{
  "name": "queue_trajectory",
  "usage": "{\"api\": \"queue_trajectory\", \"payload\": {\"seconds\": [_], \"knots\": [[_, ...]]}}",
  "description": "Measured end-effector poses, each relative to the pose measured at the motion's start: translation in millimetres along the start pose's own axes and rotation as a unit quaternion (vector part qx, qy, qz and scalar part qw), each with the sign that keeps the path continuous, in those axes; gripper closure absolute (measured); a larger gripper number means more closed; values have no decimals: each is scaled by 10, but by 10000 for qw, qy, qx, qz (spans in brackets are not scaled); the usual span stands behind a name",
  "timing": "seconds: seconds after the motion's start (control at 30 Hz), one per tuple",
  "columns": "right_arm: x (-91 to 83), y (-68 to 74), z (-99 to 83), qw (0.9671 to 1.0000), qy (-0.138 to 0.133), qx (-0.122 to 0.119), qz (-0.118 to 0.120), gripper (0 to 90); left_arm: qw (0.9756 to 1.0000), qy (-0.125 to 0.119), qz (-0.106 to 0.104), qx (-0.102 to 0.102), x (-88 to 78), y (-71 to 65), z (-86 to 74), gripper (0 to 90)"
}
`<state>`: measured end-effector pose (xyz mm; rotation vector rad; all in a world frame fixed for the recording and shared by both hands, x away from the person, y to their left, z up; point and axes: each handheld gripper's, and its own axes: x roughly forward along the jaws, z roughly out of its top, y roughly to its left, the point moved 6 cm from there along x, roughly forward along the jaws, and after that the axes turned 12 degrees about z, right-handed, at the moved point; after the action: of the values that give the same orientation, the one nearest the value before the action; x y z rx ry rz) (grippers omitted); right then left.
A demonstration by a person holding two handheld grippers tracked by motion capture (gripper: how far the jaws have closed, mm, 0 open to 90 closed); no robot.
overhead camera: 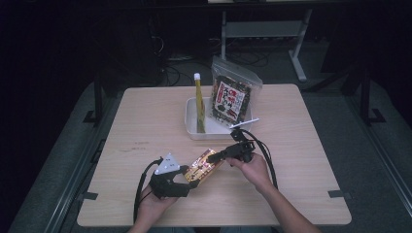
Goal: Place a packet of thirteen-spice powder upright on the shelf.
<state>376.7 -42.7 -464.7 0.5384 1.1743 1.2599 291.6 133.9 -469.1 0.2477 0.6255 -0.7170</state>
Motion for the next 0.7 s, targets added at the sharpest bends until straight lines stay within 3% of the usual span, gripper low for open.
{"api": "queue_trajectory", "payload": {"seconds": [0.33,0.7], "knots": [[33,341,176,9995,35,-204,-230,657,10000,29,75,49,0,84,-24,331],[196,660,358,9920,305,-459,-1132,677,9996,-152,125,-225,-39,229,-31,336]]}}
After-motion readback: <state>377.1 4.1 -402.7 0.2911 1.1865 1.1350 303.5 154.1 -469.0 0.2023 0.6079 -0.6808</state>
